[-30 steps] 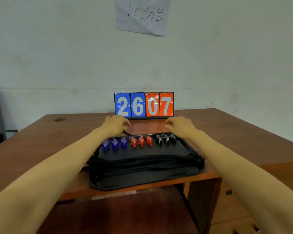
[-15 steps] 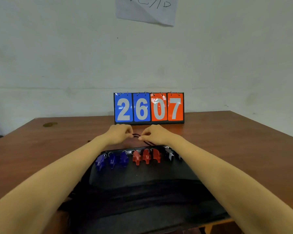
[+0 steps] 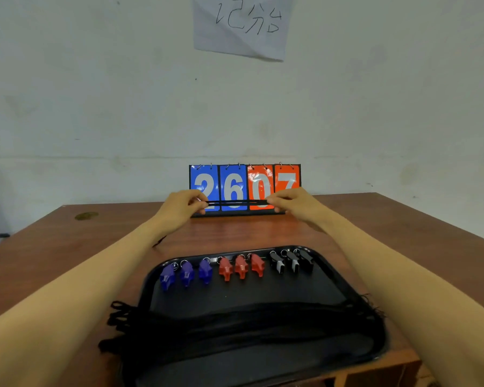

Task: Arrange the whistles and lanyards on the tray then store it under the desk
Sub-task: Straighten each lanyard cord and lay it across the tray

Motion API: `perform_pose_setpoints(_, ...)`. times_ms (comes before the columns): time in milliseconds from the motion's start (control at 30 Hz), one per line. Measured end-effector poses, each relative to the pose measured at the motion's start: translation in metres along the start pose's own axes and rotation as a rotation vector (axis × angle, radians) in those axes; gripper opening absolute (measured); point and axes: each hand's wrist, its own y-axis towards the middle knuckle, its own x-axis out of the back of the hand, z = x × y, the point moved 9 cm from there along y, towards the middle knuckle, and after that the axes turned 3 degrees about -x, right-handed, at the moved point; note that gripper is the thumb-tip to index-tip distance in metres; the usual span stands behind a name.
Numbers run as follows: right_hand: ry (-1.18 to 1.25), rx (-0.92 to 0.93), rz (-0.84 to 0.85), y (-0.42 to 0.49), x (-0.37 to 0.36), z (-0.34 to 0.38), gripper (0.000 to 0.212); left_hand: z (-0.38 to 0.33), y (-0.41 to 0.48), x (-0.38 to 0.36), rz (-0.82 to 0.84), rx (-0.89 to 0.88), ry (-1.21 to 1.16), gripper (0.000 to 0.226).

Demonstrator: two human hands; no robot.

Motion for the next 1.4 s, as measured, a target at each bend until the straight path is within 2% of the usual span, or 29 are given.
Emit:
perform_pose_setpoints(233, 0.173, 0.076, -0.232, -0.026, 0.066, 0.022, 0.021, -0.039, -0.013, 0.044, -0.094, -0.041, -0.004, 0.016)
perform_pose_setpoints(400, 0.267, 0.097, -0.295, -0.050, 0.094, 0.033, 0.021, -0.061, -0.031, 0.077, -0.202, -0.043, -0.083, 0.013)
perform_pose_setpoints(600, 0.312, 0.081, -0.448, -0.095, 0.115, 0.032, 0.012, -0.063, -0.070, 0.090, -0.158, -0.016, -0.096, 0.015)
perform_pose_setpoints(867, 0.193, -0.062, -0.423, -0.142, 0.106, -0.004, 0.008, -0.048, -0.138, 0.084, -0.092, 0.028, -0.019, 0.008)
perform_pose_setpoints(933, 0.176, -0.104, -0.430, -0.152, 0.104, -0.012, 0.013, -0.040, -0.155, 0.084, -0.085, 0.055, -0.022, 0.007)
perform_pose_setpoints(1033, 0.023, -0.169, -0.397, -0.165, 0.094, -0.022, 0.010, -0.028, -0.174, 0.079, -0.046, 0.100, 0.000, 0.006)
perform_pose_setpoints(1167, -0.126, -0.216, -0.355, -0.178, 0.079, -0.032, 0.014, -0.015, -0.195, 0.067, 0.044, 0.146, 0.064, 0.022)
perform_pose_setpoints(1300, -0.227, -0.230, -0.329, -0.186, 0.068, -0.040, 0.014, -0.008, -0.209, 0.066, -0.008, 0.197, 0.062, 0.012)
perform_pose_setpoints(1400, -0.271, -0.239, -0.322, -0.191, 0.064, -0.046, 0.014, -0.004, -0.216, 0.066, -0.026, 0.218, 0.098, 0.014)
